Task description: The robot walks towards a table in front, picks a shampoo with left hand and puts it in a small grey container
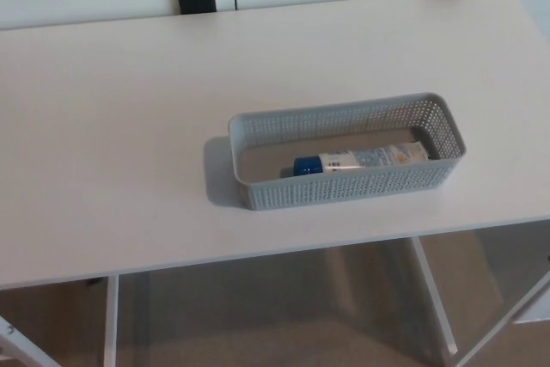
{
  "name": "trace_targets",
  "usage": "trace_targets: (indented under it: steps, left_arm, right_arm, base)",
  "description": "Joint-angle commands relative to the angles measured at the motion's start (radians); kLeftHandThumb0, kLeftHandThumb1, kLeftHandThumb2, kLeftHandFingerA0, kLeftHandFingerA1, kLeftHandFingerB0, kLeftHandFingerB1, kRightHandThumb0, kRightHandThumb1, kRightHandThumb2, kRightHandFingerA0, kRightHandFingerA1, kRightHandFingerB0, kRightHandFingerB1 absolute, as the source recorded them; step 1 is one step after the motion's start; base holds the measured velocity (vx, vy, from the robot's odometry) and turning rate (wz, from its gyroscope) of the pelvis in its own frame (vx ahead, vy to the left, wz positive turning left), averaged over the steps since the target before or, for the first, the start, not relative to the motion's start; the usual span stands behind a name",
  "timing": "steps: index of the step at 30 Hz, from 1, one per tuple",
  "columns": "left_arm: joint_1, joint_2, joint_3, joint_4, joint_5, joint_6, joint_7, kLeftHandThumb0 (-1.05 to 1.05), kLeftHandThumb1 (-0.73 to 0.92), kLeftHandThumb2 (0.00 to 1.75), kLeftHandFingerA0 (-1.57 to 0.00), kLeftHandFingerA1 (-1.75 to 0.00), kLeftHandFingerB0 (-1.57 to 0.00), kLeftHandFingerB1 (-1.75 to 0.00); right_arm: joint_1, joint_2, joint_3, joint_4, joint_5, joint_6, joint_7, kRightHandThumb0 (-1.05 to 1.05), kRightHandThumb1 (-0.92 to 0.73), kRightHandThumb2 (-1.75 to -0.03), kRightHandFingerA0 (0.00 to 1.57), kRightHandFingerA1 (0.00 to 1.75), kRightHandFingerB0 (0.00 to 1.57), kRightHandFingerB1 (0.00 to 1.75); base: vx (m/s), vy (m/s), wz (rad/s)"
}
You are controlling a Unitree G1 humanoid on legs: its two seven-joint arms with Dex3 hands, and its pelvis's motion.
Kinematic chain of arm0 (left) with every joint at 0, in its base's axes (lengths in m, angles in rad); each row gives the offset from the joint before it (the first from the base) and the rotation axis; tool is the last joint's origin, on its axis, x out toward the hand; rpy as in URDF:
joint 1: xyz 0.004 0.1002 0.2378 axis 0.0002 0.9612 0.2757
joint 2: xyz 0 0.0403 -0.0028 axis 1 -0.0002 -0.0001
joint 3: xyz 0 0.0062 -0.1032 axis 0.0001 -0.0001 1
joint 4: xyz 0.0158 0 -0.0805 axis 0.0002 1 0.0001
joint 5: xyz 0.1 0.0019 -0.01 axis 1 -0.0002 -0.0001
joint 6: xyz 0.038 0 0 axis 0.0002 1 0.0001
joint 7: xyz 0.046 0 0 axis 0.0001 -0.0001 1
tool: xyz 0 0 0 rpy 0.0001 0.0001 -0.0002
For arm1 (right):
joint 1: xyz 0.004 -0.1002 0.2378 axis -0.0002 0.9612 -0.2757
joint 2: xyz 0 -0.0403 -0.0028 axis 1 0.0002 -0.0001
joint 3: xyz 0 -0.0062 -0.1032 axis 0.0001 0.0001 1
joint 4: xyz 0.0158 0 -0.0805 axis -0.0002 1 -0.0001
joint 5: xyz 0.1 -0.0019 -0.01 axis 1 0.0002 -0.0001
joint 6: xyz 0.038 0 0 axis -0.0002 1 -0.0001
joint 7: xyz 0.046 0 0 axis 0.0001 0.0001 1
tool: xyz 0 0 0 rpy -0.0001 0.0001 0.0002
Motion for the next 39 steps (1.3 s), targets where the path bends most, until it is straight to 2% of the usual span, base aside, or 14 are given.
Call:
trace_targets:
  steps: [1, 2, 3, 5, 6, 7, 9, 11, 13, 15, 20, 21, 31, 39]
  left_arm:
    - [-0.388, 0.006, -0.096, 0.645, 0.107, -0.028, 0.151, -0.41, 0.65, 0.6, -0.67, -0.57, -0.28, -0.33]
    - [-0.438, -0.011, -0.075, 0.714, 0.081, 0.007, 0.174, -0.39, 0.64, 0.58, -0.71, -0.61, -0.3, -0.33]
    - [-0.501, -0.035, -0.046, 0.792, 0.061, 0.039, 0.246, -0.44, 0.5, 0.85, -0.63, -0.74, -0.37, -0.54]
    - [-0.534, -0.04, -0.038, 0.841, 0.051, 0.042, 0.278, -0.44, 0.5, 0.85, -0.63, -0.74, -0.37, -0.54]
    - [-0.561, -0.058, -0.013, 0.869, 0.029, 0.064, 0.323, -0.4, 0.66, 0.59, -0.86, -0.8, -0.64, -0.59]
    - [-0.576, -0.066, -0.001, 0.899, 0.019, 0.061, 0.36, -0.4, 0.67, 0.6, -0.93, -0.81, -0.68, -0.56]
    - [-0.587, -0.081, -0.018, 0.953, 0.038, 0.029, 0.417, -0.4, 0.65, 0.59, -0.92, -0.75, -0.62, -0.5]
    - [-0.588, -0.101, -0.021, 0.999, 0.039, -0.017, 0.464, -0.37, 0.62, 0.58, -0.75, -0.66, -0.42, -0.38]
    - [-0.583, -0.104, -0.045, 1.026, 0.054, -0.068, 0.458, -0.34, 0.6, 0.58, -0.75, -0.7, -0.38, -0.36]
    - [-0.584, -0.093, -0.077, 1.032, 0.082, -0.094, 0.475, -0.39, 0.61, 0.59, -0.84, -0.77, -0.43, -0.37]
    - [-0.609, -0.062, -0.109, 1.075, 0.081, -0.119, 0.43, -0.39, 0.62, 0.57, -0.84, -0.78, -0.4, -0.35]
    - [-0.611, -0.057, -0.11, 1.093, 0.072, -0.132, 0.415, -0.38, 0.63, 0.59, -0.8, -0.71, -0.41, -0.36]
    - [-0.645, -0.061, -0.139, 1.167, 0.052, -0.181, 0.426, -0.36, 0.65, 0.59, -0.78, -0.78, -0.38, -0.35]
    - [-0.654, -0.06, -0.142, 1.185, 0.04, -0.19, 0.417, -0.37, 0.65, 0.59, -0.77, -0.77, -0.36, -0.35]
  right_arm:
    - [0.007, -0.019, 0.013, 0.009, -0.027, 0.032, -0.019, -0.31, -0.67, -0.59, 0.69, 0.49, 0.55, 0.41]
    - [0.008, -0.017, 0.02, 0.009, -0.033, 0.031, -0.015, -0.32, -0.68, -0.6, 0.66, 0.48, 0.53, 0.4]
    - [0.007, -0.016, 0.023, 0.009, -0.035, 0.032, -0.015, -0.32, -0.69, -0.59, 0.67, 0.47, 0.53, 0.4]
    - [0.005, -0.014, 0.025, 0.009, -0.035, 0.033, -0.015, -0.32, -0.69, -0.59, 0.67, 0.47, 0.53, 0.4]
    - [0.007, -0.011, 0.022, 0.009, -0.031, 0.026, -0.01, -0.33, -0.67, -0.59, 0.67, 0.48, 0.53, 0.41]
    - [0.011, -0.004, 0.021, 0.009, -0.028, 0.021, -0.011, -0.32, -0.66, -0.59, 0.66, 0.48, 0.52, 0.41]
    - [0.014, 0.0, 0.019, 0.008, -0.025, 0.021, -0.015, -0.32, -0.66, -0.59, 0.68, 0.48, 0.54, 0.41]
    - [0.009, 0.004, 0.016, 0.007, -0.021, 0.021, -0.018, -0.3, -0.65, -0.59, 0.68, 0.5, 0.54, 0.41]
    - [-0.009, 0.003, 0.008, 0.008, -0.013, 0.02, -0.016, -0.31, -0.66, -0.59, 0.69, 0.5, 0.55, 0.42]
    - [-0.014, -0.005, 0.015, 0.001, -0.019, 0.014, -0.014, -0.33, -0.7, -0.59, 0.67, 0.47, 0.53, 0.4]
    - [-0.036, -0.009, 0.013, -0.005, -0.017, 0.01, -0.013, -0.32, -0.68, -0.6, 0.67, 0.47, 0.52, 0.4]
    - [-0.04, -0.008, 0.021, -0.002, -0.025, 0.011, -0.018, -0.32, -0.68, -0.6, 0.66, 0.46, 0.52, 0.4]
    - [-0.047, -0.022, 0.024, -0.02, -0.022, -0.008, -0.002, -0.33, -0.68, -0.59, 0.69, 0.48, 0.54, 0.41]
    - [-0.05, -0.027, 0.025, -0.023, -0.026, -0.005, 0.004, -0.33, -0.67, -0.6, 0.64, 0.46, 0.51, 0.4]
  base:
    - [0.0, 0.0, 0.0]
    - [0.0, 0.0, 0.0]
    - [0.0, 0.0, 0.0]
    - [0.0, 0.0, 0.0]
    - [0.0, 0.0, 0.0]
    - [0.0, 0.0, 0.0]
    - [0.0, 0.0, 0.0]
    - [0.0, 0.0, 0.0]
    - [0.0, 0.0, 0.0]
    - [0.0, 0.0, 0.0]
    - [0.0, 0.0, 0.0]
    - [0.0, 0.0, 0.0]
    - [0.0, 0.0, 0.0]
    - [0.0, 0.0, 0.0]
